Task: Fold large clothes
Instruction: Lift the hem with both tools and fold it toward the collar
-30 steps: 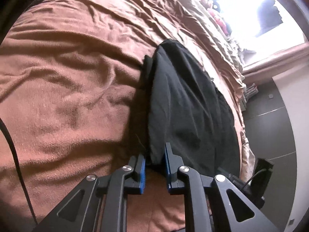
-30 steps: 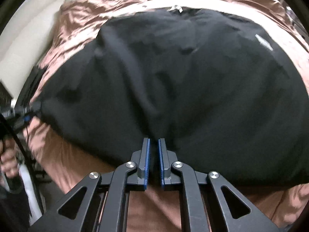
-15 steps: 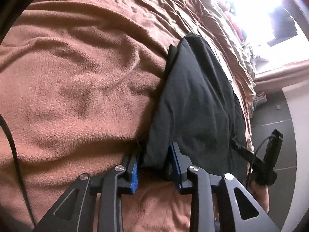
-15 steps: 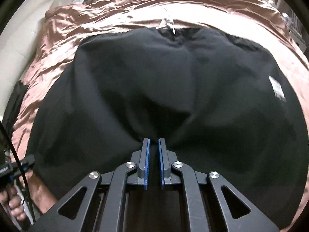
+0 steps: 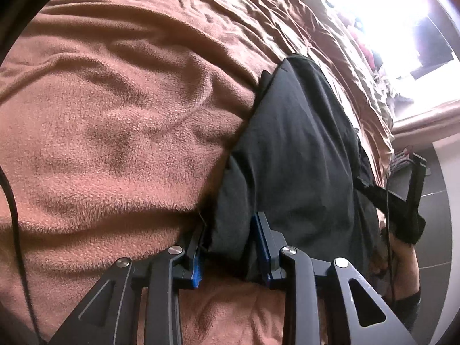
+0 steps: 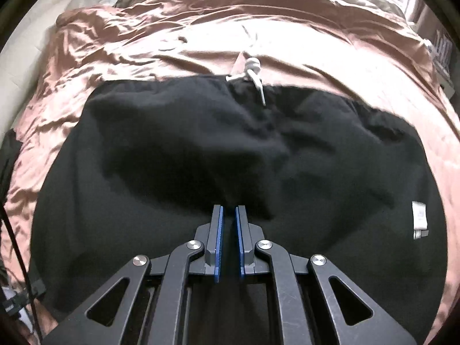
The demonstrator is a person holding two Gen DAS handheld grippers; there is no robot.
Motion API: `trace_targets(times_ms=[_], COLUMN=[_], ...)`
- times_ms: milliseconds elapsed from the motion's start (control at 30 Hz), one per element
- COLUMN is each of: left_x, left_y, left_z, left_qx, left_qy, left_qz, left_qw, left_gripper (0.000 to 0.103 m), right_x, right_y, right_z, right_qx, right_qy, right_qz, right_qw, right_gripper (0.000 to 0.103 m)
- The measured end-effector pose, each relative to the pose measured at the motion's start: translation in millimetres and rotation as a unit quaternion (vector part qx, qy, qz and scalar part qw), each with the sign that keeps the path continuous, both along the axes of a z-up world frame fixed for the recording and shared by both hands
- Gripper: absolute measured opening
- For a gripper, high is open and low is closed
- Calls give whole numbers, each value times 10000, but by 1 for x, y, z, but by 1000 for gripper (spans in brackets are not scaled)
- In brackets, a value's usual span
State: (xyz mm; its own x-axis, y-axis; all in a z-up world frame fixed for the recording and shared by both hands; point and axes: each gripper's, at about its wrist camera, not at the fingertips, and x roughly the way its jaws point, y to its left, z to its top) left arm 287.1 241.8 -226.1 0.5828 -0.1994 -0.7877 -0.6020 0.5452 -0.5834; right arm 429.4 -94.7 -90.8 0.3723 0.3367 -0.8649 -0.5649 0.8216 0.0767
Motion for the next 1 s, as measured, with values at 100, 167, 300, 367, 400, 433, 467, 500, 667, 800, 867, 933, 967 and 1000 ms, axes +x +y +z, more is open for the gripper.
trace_targets(times_ms=[100,167,300,367,400,433,467,500,667,800,867,933,967,1000], left_x=[-1,-2,-10,-12,-13,-13,-13,-12,-10,-3,1,5,6,7], left_y=[-1,-2,-3,-4,-5,-6,-8,-10,-22,-30,-36,-40,-43,-47], left_z=[1,4,17,25,29,35,42,48,80,102,113,122,127,132], left_qx=[31,42,6,-3,-14,-17,1,22,101,138,169,195,226,256], left_qy=[3,-33,-301,-428,-482,-548,-645,-720,-1069,-1274,-1373,-1458,-1512,-1557], left_qz=[-8,-15,18,40,53,61,49,35,-91,-186,-253,-332,-383,-421], left_qw=[10000,10000,9995,9991,9988,9985,9979,9974,9942,9916,9901,9886,9875,9866], left_gripper=[28,21,17,16,16,16,15,15,14,13,13,12,12,12], right_x=[7,9,-12,-25,-32,-39,-46,-50,-73,-88,-98,-103,-105,-107], right_y=[7,3,-18,-32,-41,-48,-55,-61,-88,-114,-122,-129,-133,-136], right_z=[-3,2,26,35,40,45,48,52,63,64,59,53,50,47], right_qx=[-57,61,409,499,578,656,729,772,998,1155,1192,1236,1273,1310], right_qy=[57,207,73,-1,-20,-5,39,54,147,309,408,538,621,702], right_qz=[13,-76,-54,-61,-64,-49,-12,9,22,40,47,13,-5,-23], right_qw=[10000,9997,9991,9987,9983,9978,9973,9970,9949,9928,9920,9909,9899,9889], right_gripper=[5,5,5,5,5,5,5,6,6,6,6,6,6,6])
